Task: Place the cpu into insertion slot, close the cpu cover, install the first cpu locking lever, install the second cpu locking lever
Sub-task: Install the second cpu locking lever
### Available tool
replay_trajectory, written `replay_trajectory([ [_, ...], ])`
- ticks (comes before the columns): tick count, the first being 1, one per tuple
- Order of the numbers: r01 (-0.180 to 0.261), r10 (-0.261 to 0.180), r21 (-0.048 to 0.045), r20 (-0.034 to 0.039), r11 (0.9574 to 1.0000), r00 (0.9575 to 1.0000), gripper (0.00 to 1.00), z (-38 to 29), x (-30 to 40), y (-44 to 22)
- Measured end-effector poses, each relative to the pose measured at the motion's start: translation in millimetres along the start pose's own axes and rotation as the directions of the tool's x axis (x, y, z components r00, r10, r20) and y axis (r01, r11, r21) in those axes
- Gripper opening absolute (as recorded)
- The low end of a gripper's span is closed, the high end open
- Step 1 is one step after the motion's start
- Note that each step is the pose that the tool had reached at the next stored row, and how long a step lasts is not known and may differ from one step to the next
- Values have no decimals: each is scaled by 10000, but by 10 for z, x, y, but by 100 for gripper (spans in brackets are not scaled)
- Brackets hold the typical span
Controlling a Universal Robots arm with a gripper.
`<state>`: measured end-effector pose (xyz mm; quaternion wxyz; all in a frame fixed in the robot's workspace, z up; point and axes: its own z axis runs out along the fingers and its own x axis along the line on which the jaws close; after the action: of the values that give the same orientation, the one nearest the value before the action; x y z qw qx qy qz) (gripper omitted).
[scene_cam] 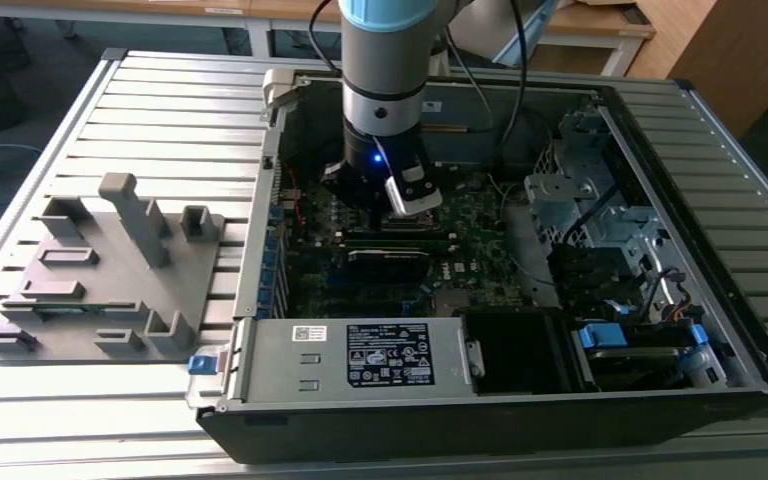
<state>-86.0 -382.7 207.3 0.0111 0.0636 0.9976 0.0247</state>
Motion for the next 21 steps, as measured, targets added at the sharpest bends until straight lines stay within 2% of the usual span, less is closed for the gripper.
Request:
replay_trajectory([
  [5,1,-1,-23,-3,10000,10000,11,11,0,-17],
  [9,-3,3,-135,-17,9999,10000,11,29,4,-43],
  [14,-11,8,-407,-52,9992,10000,11,49,4,-73],
  [21,-22,15,-741,-94,9972,10000,11,68,15,-106],
])
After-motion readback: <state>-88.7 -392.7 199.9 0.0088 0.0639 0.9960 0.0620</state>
